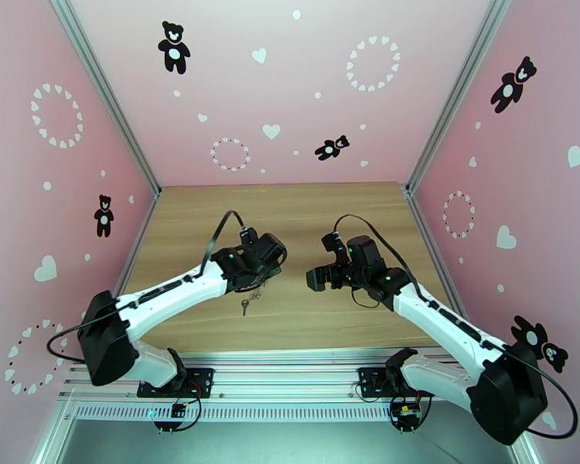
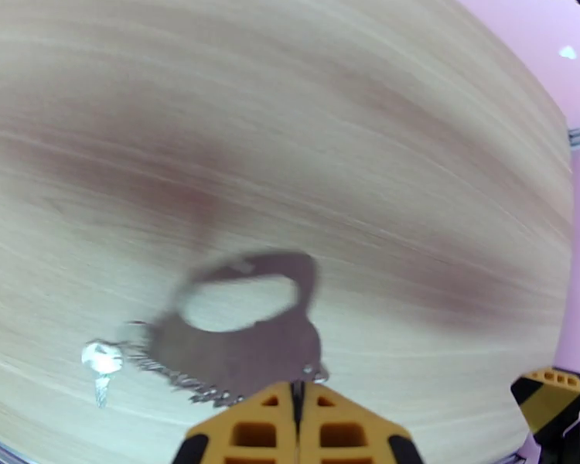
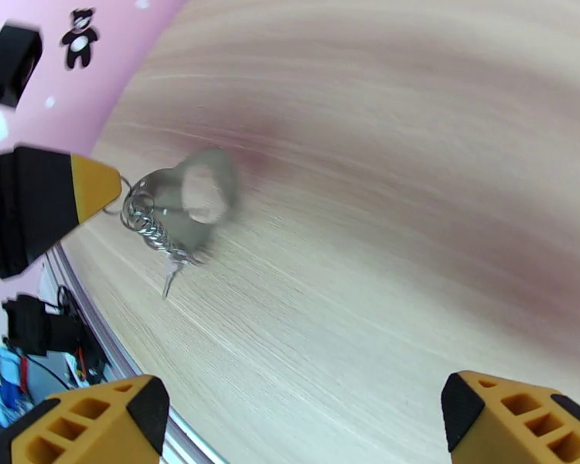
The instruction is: Remove the keys from the keyring
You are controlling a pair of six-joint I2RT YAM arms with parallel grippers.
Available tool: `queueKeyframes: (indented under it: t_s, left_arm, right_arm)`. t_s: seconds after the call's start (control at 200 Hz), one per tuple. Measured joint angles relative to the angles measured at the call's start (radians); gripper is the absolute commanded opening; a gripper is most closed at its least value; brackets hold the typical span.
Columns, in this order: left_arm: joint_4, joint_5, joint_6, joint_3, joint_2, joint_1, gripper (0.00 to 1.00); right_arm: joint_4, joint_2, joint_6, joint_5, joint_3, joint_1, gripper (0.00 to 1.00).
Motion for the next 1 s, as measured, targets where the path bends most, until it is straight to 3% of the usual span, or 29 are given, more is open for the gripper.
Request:
queueKeyframes:
  t_s: [0.205,0.465,0.641,1.001]
  left_arm:
    - [-0.080,0.000,0.071,0.080,-0.066,0.000,0.00]
    - [-0.100,0.050,0.080,0.173,-0.096,0.021,0.00]
    - [-0.105,0.098,0.042,0.216,-0.095,0.043,0.00]
    - [-0.083,0.152,-0.053,0.245,-0.092,0.047,0.00]
  right_arm:
    - [0.122,-0.064,-0.154,0.092,0.002,0.106,0.76]
    - [0.275,-0.142,-0.265,0.134,-0.006,0.206,0.61]
    - [0.312,-0.145,-0.295,0.095,-0.011,0.251,0.57]
    - [0.320,-0.011,-0.307,-0.023,0.018,0.240,0.55]
